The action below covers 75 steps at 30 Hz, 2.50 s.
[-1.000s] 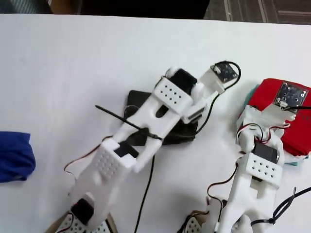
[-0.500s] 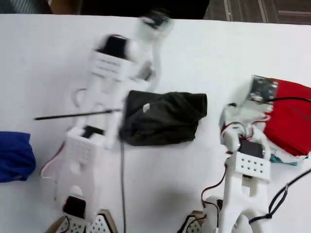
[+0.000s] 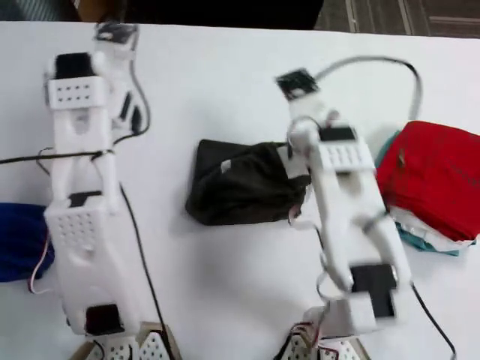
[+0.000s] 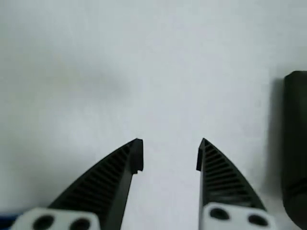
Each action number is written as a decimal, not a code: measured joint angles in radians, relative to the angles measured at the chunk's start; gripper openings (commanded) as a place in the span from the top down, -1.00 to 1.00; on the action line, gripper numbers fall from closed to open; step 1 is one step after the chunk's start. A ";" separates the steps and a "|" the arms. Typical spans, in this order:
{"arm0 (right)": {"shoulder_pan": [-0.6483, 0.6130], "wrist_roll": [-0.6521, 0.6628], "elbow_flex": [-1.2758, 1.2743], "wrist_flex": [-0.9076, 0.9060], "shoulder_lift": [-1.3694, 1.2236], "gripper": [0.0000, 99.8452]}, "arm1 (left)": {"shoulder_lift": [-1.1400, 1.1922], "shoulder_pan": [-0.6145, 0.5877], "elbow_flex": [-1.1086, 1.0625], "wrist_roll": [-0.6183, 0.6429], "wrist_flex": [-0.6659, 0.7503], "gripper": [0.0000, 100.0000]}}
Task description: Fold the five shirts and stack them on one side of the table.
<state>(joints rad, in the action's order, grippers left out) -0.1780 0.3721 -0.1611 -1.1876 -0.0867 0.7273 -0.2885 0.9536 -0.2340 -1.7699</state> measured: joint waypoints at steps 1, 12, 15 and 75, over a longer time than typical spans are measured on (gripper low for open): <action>-0.006 0.015 0.086 -0.061 -0.058 0.80 | 0.000 -0.021 -0.015 0.000 0.000 0.58; -0.130 0.227 0.646 -0.436 -0.437 0.55 | 0.000 -0.124 -0.028 0.000 0.002 0.58; -0.169 0.236 0.674 -0.465 -0.479 0.55 | 0.000 -0.124 -0.028 0.000 0.029 0.58; -0.203 0.222 0.209 -0.479 0.143 0.60 | 0.048 -0.118 0.261 -0.075 0.115 0.59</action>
<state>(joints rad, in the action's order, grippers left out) -0.3805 0.5946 0.0476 -1.6663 0.0560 0.7748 -0.4066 1.2144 -0.3092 -1.6548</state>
